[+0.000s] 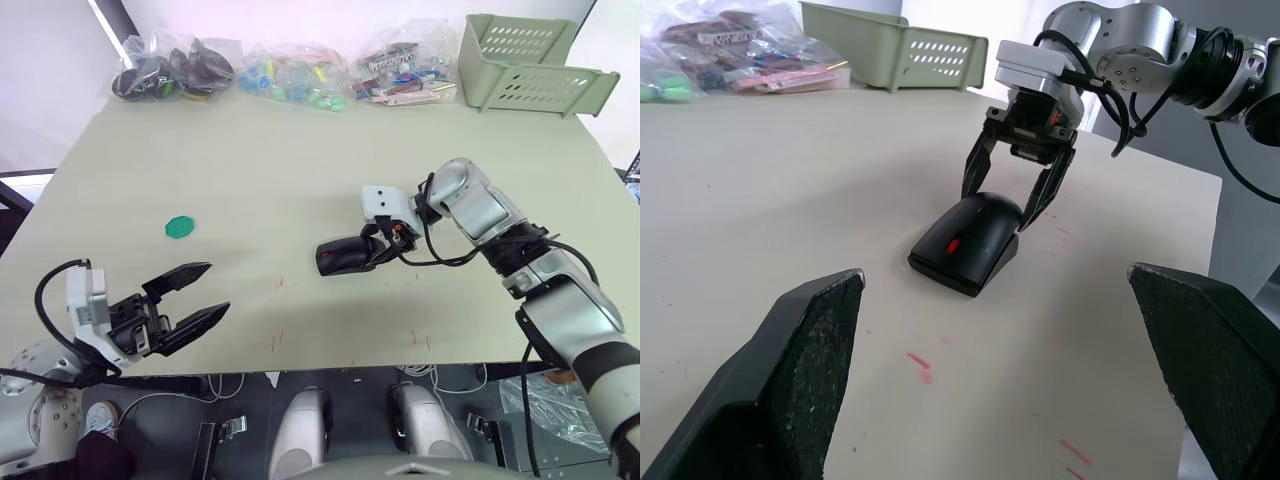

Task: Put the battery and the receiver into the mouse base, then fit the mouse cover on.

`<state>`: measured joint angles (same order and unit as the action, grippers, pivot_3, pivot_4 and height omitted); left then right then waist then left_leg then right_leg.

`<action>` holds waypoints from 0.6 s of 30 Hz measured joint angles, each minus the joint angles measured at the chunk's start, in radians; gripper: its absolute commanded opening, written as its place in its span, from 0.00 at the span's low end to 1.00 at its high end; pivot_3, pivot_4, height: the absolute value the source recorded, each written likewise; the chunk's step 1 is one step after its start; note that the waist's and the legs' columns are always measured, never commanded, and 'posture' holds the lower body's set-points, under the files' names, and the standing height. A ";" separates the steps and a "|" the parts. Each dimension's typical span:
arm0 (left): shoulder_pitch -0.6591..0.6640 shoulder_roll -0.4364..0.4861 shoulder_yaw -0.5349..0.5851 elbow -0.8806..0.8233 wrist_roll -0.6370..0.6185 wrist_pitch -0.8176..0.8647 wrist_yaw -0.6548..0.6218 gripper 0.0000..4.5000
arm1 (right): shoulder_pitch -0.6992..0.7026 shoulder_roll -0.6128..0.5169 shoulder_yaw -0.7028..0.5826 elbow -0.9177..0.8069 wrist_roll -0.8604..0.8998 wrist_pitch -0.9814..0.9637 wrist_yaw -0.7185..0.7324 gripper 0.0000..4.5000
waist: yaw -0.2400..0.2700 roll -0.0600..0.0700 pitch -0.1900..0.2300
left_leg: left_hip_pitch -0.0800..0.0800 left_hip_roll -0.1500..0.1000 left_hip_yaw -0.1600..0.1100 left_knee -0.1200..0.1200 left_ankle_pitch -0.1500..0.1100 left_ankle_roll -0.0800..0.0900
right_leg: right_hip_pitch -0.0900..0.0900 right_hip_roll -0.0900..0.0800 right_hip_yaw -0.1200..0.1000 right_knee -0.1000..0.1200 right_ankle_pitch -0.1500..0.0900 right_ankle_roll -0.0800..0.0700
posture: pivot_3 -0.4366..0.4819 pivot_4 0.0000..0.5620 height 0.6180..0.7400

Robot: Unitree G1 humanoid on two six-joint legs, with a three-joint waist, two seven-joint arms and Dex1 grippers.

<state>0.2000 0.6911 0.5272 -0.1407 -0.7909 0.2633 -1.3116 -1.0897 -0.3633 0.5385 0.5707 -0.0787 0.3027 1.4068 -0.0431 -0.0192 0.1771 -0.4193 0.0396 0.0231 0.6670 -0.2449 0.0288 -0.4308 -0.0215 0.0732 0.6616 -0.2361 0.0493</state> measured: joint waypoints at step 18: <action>0.012 -0.010 -0.002 -0.008 0.001 0.006 0.001 1.00 | -0.013 0.015 -0.051 -0.055 0.033 0.049 0.019 0.96 | 0.000 0.000 0.000 | 0.000 0.000 0.000 0.000 0.000 0.000 | 0.000 0.000 0.000 0.000 0.000 0.000 | 0.48 0.27 1.00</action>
<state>0.2125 0.6806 0.5256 -0.1483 -0.7902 0.2690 -1.3103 -1.1030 -0.3481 0.4877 0.5157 -0.0462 0.3521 1.4262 -0.0431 -0.0192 0.1772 -0.4192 0.0397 0.0227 0.6669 -0.2449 0.0287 -0.4308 -0.0216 0.0731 0.6618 -0.2360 0.0493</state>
